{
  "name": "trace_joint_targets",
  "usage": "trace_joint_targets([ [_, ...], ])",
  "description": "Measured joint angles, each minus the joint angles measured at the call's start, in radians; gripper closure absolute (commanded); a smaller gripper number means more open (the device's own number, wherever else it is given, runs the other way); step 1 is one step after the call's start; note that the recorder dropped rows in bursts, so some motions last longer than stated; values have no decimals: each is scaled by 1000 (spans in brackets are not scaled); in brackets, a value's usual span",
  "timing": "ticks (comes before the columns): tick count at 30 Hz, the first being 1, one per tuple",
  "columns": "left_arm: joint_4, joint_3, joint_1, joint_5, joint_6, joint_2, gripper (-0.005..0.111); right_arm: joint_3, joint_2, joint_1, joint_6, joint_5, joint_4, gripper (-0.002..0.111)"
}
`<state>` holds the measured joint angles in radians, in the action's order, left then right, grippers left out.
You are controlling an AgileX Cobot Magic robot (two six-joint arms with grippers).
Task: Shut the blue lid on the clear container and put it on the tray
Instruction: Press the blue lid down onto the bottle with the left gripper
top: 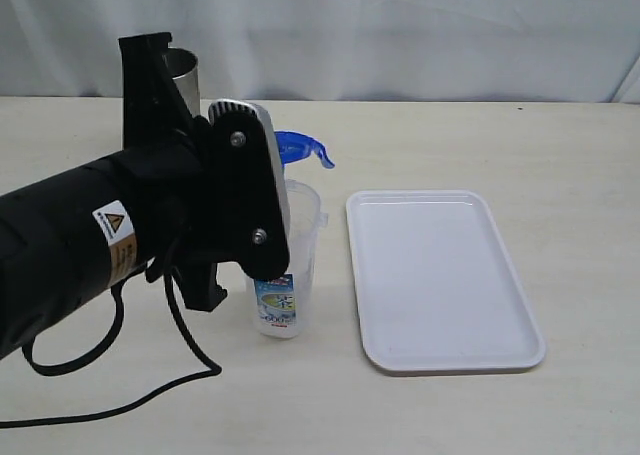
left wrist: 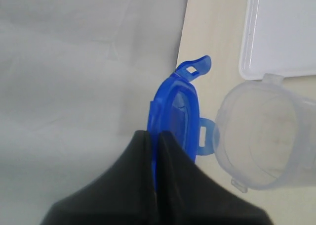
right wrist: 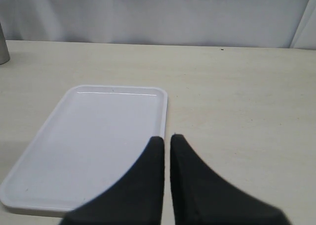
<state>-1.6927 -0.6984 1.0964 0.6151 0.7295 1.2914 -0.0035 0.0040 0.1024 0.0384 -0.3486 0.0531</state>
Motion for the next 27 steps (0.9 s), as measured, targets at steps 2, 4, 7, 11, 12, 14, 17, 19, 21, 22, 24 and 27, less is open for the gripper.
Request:
trace_joint_targets([
  [2, 2, 9, 0, 0, -1, 0, 107, 0, 0, 0, 0, 0, 0, 104],
  [4, 4, 20, 0, 0, -1, 0, 107, 0, 0, 0, 0, 0, 0, 104],
  [7, 6, 26, 0, -2, -1, 0, 107, 0, 0, 0, 0, 0, 0, 104],
  [11, 6, 29, 2, -4, -2, 0, 107, 0, 0, 0, 0, 0, 0, 104],
  [12, 6, 29, 3, -4, -2, 0, 107, 0, 0, 0, 0, 0, 0, 104],
  [14, 6, 29, 14, -4, -2, 0, 107, 0, 0, 0, 0, 0, 0, 104],
  [17, 6, 29, 38, -4, -2, 0, 107, 0, 0, 0, 0, 0, 0, 104],
  [19, 6, 29, 48, -4, -2, 0, 107, 0, 0, 0, 0, 0, 0, 104],
  [21, 6, 29, 57, 2, -2, 0, 107, 0, 0, 0, 0, 0, 0, 104],
  [22, 8, 29, 57, 2, -2, 0, 107, 0, 0, 0, 0, 0, 0, 104],
  [24, 23, 29, 57, 5, -2, 0, 107, 0, 0, 0, 0, 0, 0, 104],
  [27, 46, 29, 57, 8, -2, -2, 107, 0, 0, 0, 0, 0, 0, 104],
])
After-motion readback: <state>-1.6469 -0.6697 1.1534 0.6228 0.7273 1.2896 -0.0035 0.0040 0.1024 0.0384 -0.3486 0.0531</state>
